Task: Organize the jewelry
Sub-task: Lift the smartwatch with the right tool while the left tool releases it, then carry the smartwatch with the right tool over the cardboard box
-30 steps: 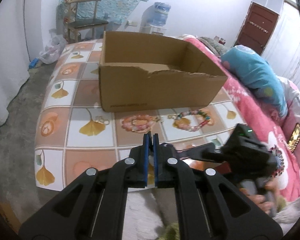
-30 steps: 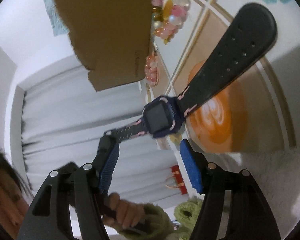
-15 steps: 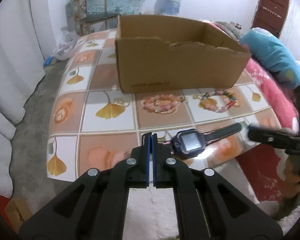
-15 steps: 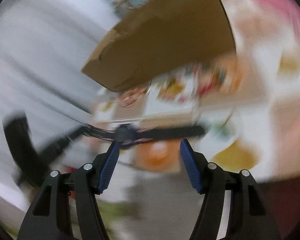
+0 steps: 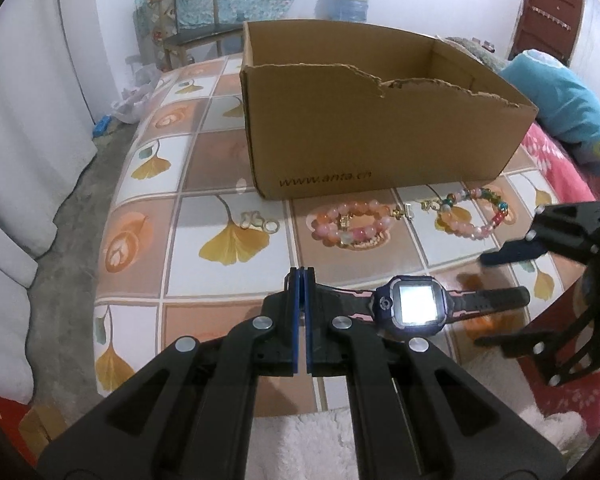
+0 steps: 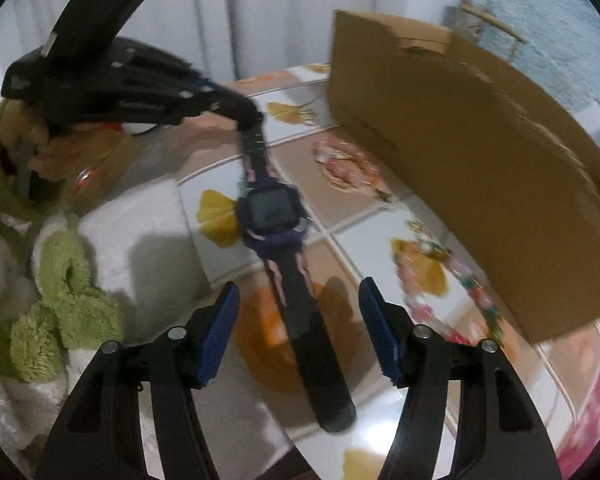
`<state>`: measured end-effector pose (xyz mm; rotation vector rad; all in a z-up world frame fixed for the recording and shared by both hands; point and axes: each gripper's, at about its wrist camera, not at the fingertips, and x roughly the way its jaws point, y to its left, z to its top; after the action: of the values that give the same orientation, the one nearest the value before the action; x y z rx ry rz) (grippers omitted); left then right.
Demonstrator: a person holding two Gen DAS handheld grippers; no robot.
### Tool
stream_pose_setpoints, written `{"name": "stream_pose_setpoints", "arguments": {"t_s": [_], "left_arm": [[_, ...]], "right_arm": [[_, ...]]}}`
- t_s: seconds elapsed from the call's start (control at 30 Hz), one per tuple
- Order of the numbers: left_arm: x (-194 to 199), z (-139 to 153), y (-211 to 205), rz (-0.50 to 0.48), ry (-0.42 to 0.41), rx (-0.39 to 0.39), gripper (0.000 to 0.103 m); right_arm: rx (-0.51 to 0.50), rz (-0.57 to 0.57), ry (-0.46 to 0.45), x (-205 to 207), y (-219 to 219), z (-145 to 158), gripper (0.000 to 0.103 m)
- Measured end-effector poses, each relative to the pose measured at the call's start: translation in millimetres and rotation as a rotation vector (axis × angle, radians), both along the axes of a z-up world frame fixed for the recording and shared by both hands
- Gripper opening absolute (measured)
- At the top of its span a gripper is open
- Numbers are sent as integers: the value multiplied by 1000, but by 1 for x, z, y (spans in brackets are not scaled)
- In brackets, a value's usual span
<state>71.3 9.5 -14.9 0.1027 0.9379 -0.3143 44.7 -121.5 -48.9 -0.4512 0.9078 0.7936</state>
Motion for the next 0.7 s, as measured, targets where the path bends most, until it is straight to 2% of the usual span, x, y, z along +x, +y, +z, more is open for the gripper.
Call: {"name": "stream_pose_setpoints", "arguments": {"t_s": [0.07, 0.23, 0.4, 0.6, 0.7], "left_arm": [[2, -1, 0, -7, 2, -5, 2], [7, -2, 2, -16, 9, -21, 2], [9, -5, 3, -19, 12, -40, 2], [10, -7, 4, -25, 7, -49, 2], [10, -7, 4, -27, 3, -49, 2]], "right_arm": [[-6, 17, 21, 5, 6, -4, 46], [8, 42, 63, 12, 15, -8, 36], [12, 48, 92, 17, 13, -7, 34], [1, 47, 124, 27, 18, -8, 25], [-20, 58, 104, 28, 22, -9, 24]]}}
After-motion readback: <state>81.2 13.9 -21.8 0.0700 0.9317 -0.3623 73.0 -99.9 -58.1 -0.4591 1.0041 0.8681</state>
